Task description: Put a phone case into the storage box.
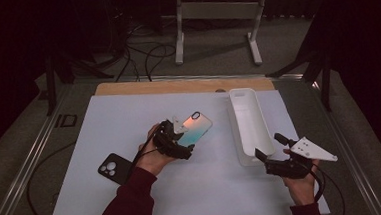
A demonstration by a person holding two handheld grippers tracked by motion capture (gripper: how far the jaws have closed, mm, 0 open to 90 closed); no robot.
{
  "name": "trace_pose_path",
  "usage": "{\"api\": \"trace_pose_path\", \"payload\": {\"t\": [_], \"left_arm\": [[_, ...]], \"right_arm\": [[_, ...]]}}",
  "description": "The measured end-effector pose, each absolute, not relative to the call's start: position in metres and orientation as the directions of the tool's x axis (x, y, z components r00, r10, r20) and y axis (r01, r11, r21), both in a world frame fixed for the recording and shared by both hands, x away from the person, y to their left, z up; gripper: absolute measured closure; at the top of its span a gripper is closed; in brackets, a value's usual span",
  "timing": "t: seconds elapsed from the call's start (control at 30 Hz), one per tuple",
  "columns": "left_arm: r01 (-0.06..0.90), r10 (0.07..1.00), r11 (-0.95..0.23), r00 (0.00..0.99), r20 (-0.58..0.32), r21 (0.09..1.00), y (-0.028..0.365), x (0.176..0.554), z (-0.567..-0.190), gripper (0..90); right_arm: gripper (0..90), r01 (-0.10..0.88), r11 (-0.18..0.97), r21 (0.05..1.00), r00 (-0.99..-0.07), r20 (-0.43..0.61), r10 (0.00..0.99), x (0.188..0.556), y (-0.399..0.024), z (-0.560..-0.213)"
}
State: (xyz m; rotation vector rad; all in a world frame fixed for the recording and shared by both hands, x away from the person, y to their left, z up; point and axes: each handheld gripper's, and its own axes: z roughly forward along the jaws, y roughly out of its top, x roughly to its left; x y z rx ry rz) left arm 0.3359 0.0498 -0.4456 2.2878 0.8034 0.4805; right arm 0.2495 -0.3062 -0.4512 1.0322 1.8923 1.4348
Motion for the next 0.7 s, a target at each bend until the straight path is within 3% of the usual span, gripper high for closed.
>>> {"api": "trace_pose_path", "payload": {"t": [0.7], "left_arm": [[0.221,0.526,-0.603,0.832,0.175,0.766,0.010,0.323,-0.405,16.8]], "right_arm": [[8.9,0.268,0.079,0.960,-0.594,0.100,0.798,0.267,-0.296,-0.426]]}}
